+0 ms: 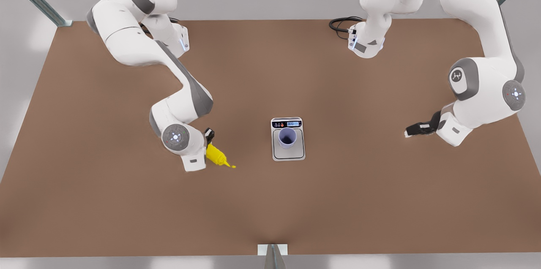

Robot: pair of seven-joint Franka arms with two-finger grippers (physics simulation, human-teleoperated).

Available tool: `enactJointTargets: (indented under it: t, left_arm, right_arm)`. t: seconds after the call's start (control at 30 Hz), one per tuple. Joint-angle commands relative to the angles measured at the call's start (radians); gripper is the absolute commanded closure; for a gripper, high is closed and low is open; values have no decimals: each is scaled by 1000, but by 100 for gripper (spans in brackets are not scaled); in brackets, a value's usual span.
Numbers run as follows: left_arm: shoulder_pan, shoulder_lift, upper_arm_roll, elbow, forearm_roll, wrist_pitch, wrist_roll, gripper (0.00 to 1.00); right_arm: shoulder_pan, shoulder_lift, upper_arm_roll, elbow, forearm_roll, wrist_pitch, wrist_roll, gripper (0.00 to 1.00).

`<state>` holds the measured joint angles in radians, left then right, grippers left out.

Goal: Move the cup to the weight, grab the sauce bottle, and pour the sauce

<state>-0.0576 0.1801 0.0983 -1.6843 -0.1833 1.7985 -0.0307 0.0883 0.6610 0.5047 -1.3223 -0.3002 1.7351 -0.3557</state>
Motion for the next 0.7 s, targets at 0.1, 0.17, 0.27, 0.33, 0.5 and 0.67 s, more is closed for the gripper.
enactJointTargets:
  t: [0.1,0.17,0.27,0.33,0.5,0.67]
  left_arm:
    - [7,-19,-35,66,136,-99,3,0]
    - [82,-25,-109,66,134,-116,5,0]
    - [82,-2,-109,72,137,-100,0,0]
    - [81,7,-109,86,136,-120,-11,0]
    - [79,12,-112,86,151,-105,-25,0]
    - [79,24,-114,87,150,-117,-28,0]
  right_arm:
    - [97,0,-2,8,-140,-2,136,42]
    - [160,-3,-3,8,-260,-6,198,42]
    - [238,-3,-3,6,-464,-43,205,42]
    - [323,3,-5,5,-549,-61,207,42]
    - [490,-1,-5,12,-757,-269,205,42]
    - [561,18,-6,3,-878,-335,205,42]
